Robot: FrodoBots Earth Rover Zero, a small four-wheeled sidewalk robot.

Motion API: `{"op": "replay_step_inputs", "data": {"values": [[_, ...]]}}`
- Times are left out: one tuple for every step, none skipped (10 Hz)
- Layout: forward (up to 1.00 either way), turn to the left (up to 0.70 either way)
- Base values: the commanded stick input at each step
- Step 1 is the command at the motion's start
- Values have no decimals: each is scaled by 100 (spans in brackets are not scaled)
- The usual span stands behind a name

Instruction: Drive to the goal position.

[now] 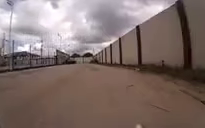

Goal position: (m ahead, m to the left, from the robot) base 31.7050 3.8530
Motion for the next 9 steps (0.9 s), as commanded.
{"op": "replay_step_inputs", "data": {"values": [[50, -1], [50, -1], [50, -1], [50, -1], [50, -1], [50, -1], [50, -1], [50, -1], [50, -1]]}}
